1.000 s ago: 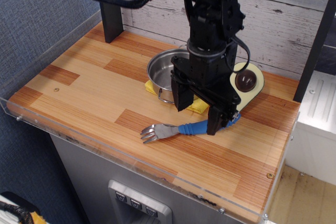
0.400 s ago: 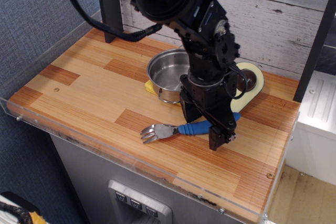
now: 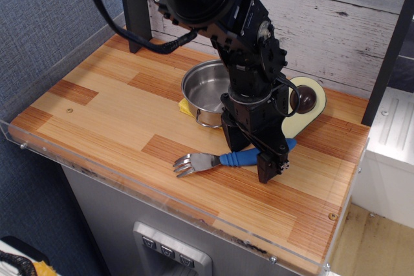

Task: Place the blue utensil on the left front corner of the table with the silver pot to the right.

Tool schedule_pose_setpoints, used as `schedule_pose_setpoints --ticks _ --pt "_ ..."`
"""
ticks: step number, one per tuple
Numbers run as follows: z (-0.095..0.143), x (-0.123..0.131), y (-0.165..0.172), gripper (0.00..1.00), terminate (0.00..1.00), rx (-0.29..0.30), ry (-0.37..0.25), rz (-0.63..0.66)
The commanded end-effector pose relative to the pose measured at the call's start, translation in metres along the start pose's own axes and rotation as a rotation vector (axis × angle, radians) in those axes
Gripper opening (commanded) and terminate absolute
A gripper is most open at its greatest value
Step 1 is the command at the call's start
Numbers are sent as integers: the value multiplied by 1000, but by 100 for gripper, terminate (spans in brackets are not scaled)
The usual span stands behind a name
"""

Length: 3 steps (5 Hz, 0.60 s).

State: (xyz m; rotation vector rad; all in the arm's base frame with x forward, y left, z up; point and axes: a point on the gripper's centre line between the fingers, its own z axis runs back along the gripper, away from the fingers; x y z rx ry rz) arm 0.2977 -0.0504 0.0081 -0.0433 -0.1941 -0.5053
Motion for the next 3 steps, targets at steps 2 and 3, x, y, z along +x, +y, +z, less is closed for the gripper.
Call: schedule_pose_setpoints --ticks 2,3 --pt "14 19 -10 0 0 19 -37 -121" --pt "25 29 -21 0 0 12 -59 -186"
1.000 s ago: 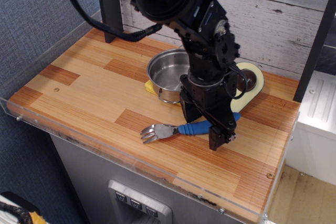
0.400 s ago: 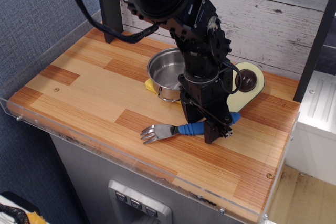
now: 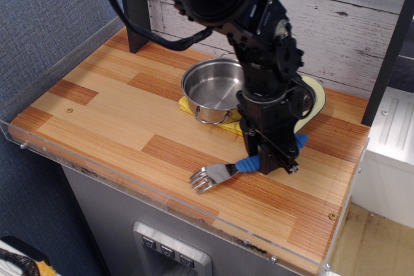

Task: Place the blue utensil on the left front corner of the table with the silver pot to the right.

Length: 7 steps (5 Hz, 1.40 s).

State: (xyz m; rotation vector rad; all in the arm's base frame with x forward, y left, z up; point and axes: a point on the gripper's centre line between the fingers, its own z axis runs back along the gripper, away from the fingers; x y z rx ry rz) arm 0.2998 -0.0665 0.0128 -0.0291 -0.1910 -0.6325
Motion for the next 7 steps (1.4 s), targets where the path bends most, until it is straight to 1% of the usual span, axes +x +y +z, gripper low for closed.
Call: schedule_pose_setpoints --ticks 1,2,3,4,5,6,7 --pt "46 28 -10 0 0 9 -88 -77" --pt "80 22 0 0 0 18 -67 30" --pt "117 -2 18 0 0 51 -40 258" --pt "137 -32 41 0 0 120 -15 420" --pt "142 -56 71 0 0 153 -35 492" --pt "134 -79 101 0 0 192 -21 545" --pt "123 -98 124 0 0 210 13 600"
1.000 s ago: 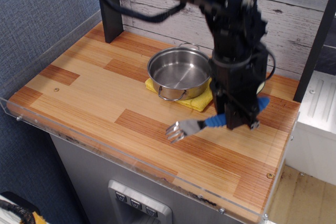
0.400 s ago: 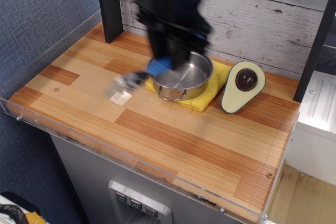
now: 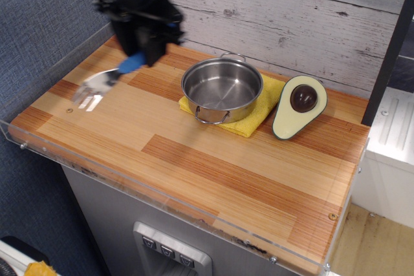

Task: Place the blue utensil on the left front corner of the table with the silver pot to the right.

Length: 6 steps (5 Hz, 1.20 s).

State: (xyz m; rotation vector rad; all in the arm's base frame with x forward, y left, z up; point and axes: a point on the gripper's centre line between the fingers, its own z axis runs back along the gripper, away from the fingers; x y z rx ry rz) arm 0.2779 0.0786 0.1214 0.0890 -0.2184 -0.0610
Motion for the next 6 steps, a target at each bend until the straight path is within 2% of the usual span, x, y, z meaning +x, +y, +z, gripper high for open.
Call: schedule_pose_setpoints --ticks 1,3,4,5,6 --pt "-23 -4 48 0 0 70 11 81" --pt "-57 3 88 0 0 54 66 137" --pt "-64 6 99 0 0 58 53 148" --pt "-77 16 103 0 0 42 34 106" --pt "-84 22 99 0 0 45 -90 65"
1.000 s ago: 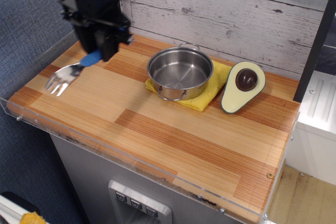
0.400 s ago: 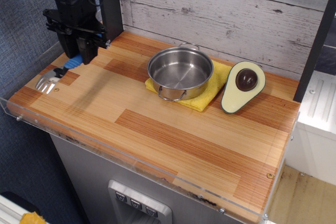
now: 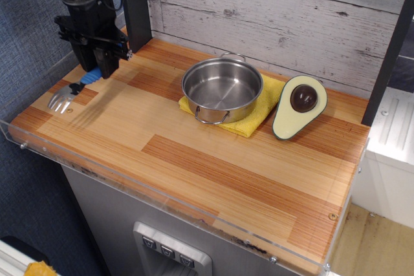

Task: Place the blue utensil on the left front corner of the table with the silver pot to the right.

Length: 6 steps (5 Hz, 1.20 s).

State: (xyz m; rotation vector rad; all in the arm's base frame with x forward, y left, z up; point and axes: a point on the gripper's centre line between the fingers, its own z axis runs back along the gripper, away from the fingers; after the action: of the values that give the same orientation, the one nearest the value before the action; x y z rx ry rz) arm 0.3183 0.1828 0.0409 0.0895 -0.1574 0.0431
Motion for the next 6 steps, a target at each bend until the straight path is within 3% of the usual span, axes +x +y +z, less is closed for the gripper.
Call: schedule_pose_setpoints --ticks 1,3,4,5,6 --pt "3 9 -5 0 0 27 -132 -19" --pt "1 -4 -13 0 0 33 -76 49" --pt "8 -13 -22 100 0 21 -53 102" --pt "17 -14 -33 100 0 14 -63 109" --pt "43 -15 -44 100 0 41 -104 88"
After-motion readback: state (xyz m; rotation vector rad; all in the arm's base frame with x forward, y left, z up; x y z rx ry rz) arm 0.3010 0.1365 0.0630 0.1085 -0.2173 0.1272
